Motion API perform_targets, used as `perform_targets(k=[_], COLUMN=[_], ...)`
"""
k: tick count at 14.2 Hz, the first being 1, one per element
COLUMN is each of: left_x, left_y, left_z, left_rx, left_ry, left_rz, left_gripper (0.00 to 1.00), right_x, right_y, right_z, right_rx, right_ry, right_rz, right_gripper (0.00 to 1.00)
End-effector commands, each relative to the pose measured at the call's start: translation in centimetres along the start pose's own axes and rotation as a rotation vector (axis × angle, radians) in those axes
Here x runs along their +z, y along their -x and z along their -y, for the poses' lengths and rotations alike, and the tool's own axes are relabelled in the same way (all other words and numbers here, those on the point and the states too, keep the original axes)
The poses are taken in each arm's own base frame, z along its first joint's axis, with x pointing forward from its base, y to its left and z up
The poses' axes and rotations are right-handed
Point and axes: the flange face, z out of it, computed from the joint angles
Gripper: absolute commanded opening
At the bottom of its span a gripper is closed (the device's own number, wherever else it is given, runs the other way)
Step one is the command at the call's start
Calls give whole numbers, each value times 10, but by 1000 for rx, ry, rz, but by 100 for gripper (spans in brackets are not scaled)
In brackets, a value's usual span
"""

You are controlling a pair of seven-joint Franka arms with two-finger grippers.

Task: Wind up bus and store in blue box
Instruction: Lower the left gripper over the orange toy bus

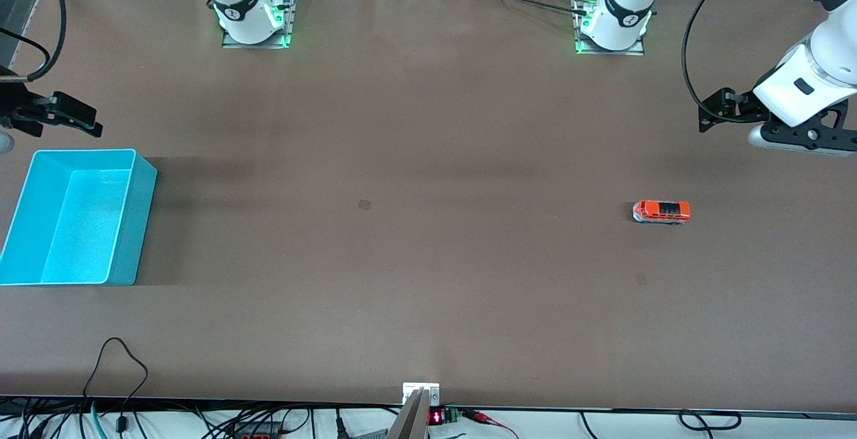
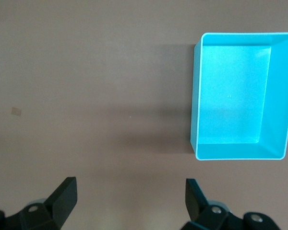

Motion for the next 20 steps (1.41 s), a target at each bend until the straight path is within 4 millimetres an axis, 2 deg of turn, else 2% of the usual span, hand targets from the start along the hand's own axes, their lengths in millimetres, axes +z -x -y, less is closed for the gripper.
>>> perform_targets(k=[1, 4, 6, 9, 10, 11, 14, 16, 20], left_x=[3, 16, 25, 51, 62, 79, 133, 164, 216], left_y=[11, 22, 23, 5, -2, -13, -47, -64, -82], left_z=[-10, -23, -33, -32, -32, -31, -12, 0, 35], left_rx=[28, 71, 230, 443, 508, 607, 843, 1004, 1245], left_ry=[34, 39, 58, 83, 86, 97, 121, 70, -16], left_rz=[121, 262, 299, 314, 296, 280, 232, 217, 149], left_gripper=[100, 100, 100, 100, 100, 100, 100, 100, 100], right_x=[20, 26, 41, 46, 54, 58, 61, 61, 72], right_y=[-10, -9, -14, -16, -19, -20, -19, -19, -25], right_z=[0, 3, 0, 2, 3, 3, -1, -2, -7], right_rx=[-9, -1, -6, -11, -14, -13, 3, 7, 20], right_ry=[-14, -12, -16, -15, -14, -13, -9, -7, -13], right_rz=[45, 77, 112, 128, 142, 152, 165, 165, 176], right_gripper=[100, 100, 100, 100, 100, 100, 100, 100, 100])
